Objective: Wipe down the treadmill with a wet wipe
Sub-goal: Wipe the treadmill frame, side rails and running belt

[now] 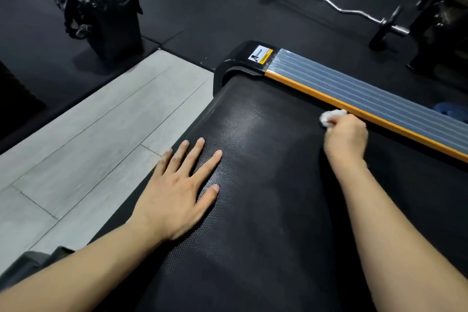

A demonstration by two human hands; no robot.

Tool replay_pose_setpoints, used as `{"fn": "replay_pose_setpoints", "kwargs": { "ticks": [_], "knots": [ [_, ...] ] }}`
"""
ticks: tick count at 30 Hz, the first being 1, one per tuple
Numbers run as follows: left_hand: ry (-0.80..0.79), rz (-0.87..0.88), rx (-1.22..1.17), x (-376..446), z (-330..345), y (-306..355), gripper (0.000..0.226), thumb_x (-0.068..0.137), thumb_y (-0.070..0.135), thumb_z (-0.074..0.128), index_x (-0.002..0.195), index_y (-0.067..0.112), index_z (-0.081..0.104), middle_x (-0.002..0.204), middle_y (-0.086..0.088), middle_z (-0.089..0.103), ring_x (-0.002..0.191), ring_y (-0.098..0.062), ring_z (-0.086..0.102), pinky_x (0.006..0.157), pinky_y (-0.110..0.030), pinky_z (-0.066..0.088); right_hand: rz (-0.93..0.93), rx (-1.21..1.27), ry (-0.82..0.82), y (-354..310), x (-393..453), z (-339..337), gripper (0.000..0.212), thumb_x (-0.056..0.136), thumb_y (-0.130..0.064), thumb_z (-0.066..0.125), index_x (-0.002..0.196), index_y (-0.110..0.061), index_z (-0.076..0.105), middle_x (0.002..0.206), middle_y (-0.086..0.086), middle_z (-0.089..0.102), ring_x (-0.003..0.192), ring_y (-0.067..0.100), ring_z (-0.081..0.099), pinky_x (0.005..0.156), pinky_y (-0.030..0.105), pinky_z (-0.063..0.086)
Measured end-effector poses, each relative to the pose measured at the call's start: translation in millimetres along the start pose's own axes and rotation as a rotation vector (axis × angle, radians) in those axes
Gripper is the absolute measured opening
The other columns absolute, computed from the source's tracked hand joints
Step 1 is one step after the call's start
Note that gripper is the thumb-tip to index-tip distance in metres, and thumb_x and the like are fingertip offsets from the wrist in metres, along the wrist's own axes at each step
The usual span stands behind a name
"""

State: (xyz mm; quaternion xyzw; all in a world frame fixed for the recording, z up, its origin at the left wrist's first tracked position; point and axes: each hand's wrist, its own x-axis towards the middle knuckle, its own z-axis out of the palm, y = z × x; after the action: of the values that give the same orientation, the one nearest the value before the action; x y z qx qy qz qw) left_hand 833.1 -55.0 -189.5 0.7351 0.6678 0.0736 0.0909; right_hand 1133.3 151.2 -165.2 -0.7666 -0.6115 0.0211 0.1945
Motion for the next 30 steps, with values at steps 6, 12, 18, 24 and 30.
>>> {"fn": "replay_pose_setpoints", "kwargs": {
  "ticks": [6, 12, 18, 24, 30],
  "knots": [
    [0.031, -0.008, 0.018, 0.1, 1.1, -3.6, 0.066, 0.093, 0.073, 0.006, 0.155, 0.056, -0.006, 0.17, 0.011, -0.006, 0.157, -0.015, -0.008, 0.127, -0.041, -0.001, -0.473, 0.069, -0.277, -186.1, -24.9, 60.3, 0.023, 0.086, -0.015, 0.053, 0.1, -0.017, 0.071, 0.101, 0.0, 0.068, 0.099, 0.023, 0.062, 0.072, 0.024, 0.042],
    [0.023, -0.008, -0.008, 0.1, 1.3, -5.8, 0.067, 0.093, 0.073, 0.011, 0.157, 0.055, 0.002, 0.171, 0.008, 0.001, 0.158, -0.017, -0.003, 0.127, -0.04, 0.001, -0.526, 0.213, -0.131, -50.3, -27.4, 9.7, 0.02, 0.07, -0.024, 0.049, 0.076, -0.016, 0.066, 0.097, -0.003, 0.072, 0.095, 0.014, 0.065, 0.08, 0.016, 0.045],
    [0.023, -0.022, 0.028, 1.9, 4.3, 2.0, 0.07, 0.093, 0.069, 0.009, 0.16, 0.047, 0.007, 0.171, 0.002, 0.005, 0.158, -0.024, 0.002, 0.127, -0.047, 0.006, 0.025, 0.023, 0.055, 34.7, -37.6, -22.2, 0.028, 0.086, -0.014, 0.053, 0.097, -0.021, 0.078, 0.106, 0.008, 0.073, 0.101, 0.032, 0.066, 0.087, 0.036, 0.053],
    [0.042, -0.005, -0.005, 0.8, 3.6, -5.2, 0.067, 0.094, 0.069, 0.016, 0.159, 0.049, 0.014, 0.17, 0.005, 0.012, 0.158, -0.021, 0.006, 0.127, -0.044, 0.008, -0.496, 0.071, -0.402, -192.1, -66.2, 54.1, 0.02, 0.078, -0.025, 0.056, 0.091, -0.018, 0.069, 0.095, 0.005, 0.069, 0.091, 0.028, 0.065, 0.068, 0.026, 0.044],
    [0.021, -0.015, -0.021, -0.6, 0.2, -4.3, 0.069, 0.093, 0.071, 0.014, 0.158, 0.05, 0.011, 0.171, 0.005, 0.008, 0.158, -0.021, 0.003, 0.128, -0.042, 0.004, -0.536, 0.204, -0.128, -28.1, -60.9, -3.1, 0.017, 0.077, -0.014, 0.054, 0.082, -0.023, 0.068, 0.104, -0.012, 0.071, 0.099, 0.005, 0.062, 0.085, 0.028, 0.051]
  ]
}}
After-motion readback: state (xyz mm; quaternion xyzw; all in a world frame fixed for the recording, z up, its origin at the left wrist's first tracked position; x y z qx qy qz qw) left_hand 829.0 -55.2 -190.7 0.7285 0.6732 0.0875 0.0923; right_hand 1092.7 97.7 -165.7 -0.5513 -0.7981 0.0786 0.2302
